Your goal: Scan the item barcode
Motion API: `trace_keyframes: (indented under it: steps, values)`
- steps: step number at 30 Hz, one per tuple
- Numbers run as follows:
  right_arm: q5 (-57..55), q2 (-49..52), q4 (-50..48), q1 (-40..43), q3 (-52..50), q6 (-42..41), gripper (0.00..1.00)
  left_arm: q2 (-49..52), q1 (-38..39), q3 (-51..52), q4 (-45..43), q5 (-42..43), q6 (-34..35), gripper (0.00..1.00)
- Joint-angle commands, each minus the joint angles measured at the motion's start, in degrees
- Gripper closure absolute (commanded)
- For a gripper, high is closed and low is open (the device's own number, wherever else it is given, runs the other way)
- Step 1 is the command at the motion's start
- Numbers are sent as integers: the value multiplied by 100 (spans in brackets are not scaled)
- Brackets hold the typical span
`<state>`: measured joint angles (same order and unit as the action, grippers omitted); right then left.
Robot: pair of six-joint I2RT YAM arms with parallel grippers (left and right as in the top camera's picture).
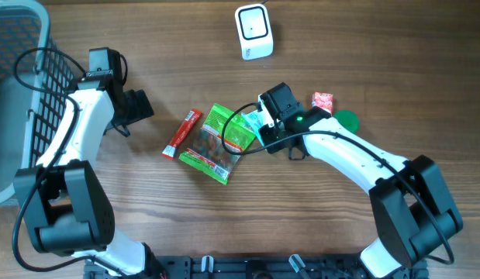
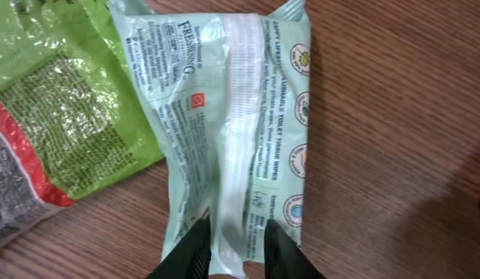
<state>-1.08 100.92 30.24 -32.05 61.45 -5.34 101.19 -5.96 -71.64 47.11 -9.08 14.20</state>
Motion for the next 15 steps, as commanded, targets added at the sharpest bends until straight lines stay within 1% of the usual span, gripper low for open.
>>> trace_keyframes:
  steps: [1, 3, 10, 11, 13, 15]
  values:
    - [164, 24, -20, 9, 74, -103, 76, -94, -28, -81, 0, 31, -50, 0]
    - [166, 120, -24, 9, 74, -107, 76, -94, -28, -81, 0, 31, -50, 0]
    - [168, 516, 9, 7, 68, -103, 69, -94, -28, -81, 0, 31, -48, 0]
    - [170, 619, 7, 7, 68, -105, 67, -94, -28, -81, 0, 31, -50, 0]
    - [380, 772, 0, 7, 68, -68, 56, -94, -28, -81, 0, 31, -50, 0]
    - [538, 848, -22, 9, 68, -63, 50, -94, -28, -81, 0, 31, -50, 0]
